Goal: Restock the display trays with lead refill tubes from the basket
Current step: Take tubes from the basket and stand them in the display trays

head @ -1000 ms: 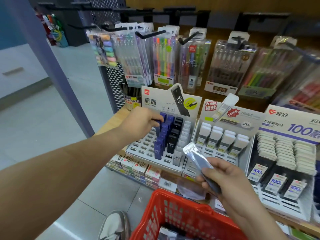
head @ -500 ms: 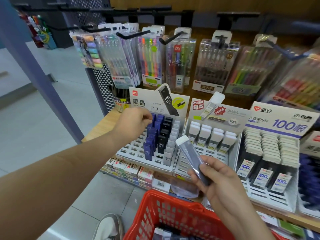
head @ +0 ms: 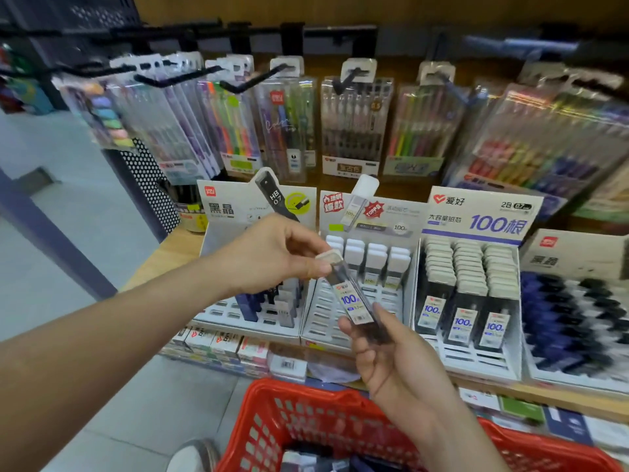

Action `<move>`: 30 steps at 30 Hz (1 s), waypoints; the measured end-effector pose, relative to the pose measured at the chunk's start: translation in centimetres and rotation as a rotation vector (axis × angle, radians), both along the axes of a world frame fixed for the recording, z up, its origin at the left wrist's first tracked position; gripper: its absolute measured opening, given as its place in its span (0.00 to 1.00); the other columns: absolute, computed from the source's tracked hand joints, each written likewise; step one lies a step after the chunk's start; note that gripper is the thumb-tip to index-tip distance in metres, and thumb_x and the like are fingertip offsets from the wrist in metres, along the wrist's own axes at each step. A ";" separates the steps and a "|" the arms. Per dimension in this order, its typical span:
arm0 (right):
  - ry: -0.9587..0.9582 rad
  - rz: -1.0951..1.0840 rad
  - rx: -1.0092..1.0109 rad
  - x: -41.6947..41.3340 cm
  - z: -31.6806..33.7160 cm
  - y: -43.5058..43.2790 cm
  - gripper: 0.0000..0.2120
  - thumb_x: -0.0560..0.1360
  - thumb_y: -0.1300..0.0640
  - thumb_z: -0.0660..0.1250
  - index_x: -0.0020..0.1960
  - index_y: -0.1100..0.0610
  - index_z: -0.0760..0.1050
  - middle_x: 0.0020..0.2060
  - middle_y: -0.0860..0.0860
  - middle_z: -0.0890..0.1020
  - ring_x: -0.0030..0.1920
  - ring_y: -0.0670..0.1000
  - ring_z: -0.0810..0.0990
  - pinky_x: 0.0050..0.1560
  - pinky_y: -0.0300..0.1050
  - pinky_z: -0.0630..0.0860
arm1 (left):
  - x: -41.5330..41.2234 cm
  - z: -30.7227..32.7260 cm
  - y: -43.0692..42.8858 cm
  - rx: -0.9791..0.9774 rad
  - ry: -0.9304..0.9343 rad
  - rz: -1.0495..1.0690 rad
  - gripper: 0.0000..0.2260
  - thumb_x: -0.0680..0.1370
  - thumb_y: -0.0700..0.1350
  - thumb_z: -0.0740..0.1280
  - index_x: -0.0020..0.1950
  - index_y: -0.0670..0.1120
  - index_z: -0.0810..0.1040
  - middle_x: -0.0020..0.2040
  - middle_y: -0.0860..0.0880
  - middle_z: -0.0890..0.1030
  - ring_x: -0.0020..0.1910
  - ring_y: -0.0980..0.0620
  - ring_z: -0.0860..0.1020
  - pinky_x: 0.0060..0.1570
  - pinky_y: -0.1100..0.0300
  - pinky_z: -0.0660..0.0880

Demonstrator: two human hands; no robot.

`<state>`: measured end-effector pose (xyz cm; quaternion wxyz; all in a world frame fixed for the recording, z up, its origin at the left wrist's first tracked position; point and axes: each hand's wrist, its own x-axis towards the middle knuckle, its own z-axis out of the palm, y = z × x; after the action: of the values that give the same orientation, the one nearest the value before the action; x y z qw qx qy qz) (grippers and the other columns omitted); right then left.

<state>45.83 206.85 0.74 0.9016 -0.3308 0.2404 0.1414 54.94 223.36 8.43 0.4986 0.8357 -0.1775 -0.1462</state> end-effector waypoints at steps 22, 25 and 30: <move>-0.314 -0.105 -2.066 -6.2 -8.0 -12.0 0.10 0.68 0.61 0.77 0.49 0.56 0.84 0.49 0.53 0.81 0.52 0.57 0.77 0.48 0.56 0.80 | -2.7 -5.1 -11.3 0.305 -0.542 -0.152 0.06 0.76 0.46 0.70 0.52 0.49 0.84 0.43 0.52 0.84 0.42 0.54 0.79 0.44 0.56 0.75; -0.317 -0.110 -2.050 -6.2 -8.0 -11.9 0.10 0.68 0.62 0.76 0.49 0.55 0.84 0.48 0.53 0.80 0.51 0.57 0.77 0.47 0.56 0.79 | -2.4 -5.3 -11.5 0.326 -0.563 -0.165 0.07 0.77 0.46 0.69 0.53 0.49 0.83 0.44 0.52 0.84 0.43 0.52 0.79 0.45 0.53 0.76; -0.334 -0.113 -2.030 -6.2 -8.0 -11.3 0.12 0.68 0.62 0.75 0.50 0.52 0.83 0.49 0.51 0.80 0.51 0.56 0.77 0.45 0.53 0.76 | -1.8 -4.8 -11.8 0.424 -0.697 -0.277 0.12 0.76 0.51 0.64 0.46 0.44 0.82 0.38 0.50 0.82 0.39 0.50 0.78 0.41 0.54 0.73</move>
<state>39.59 195.56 -7.25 0.2248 -0.9401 0.1336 -0.2187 53.10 211.53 3.60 0.2018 0.8874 -0.4120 0.0459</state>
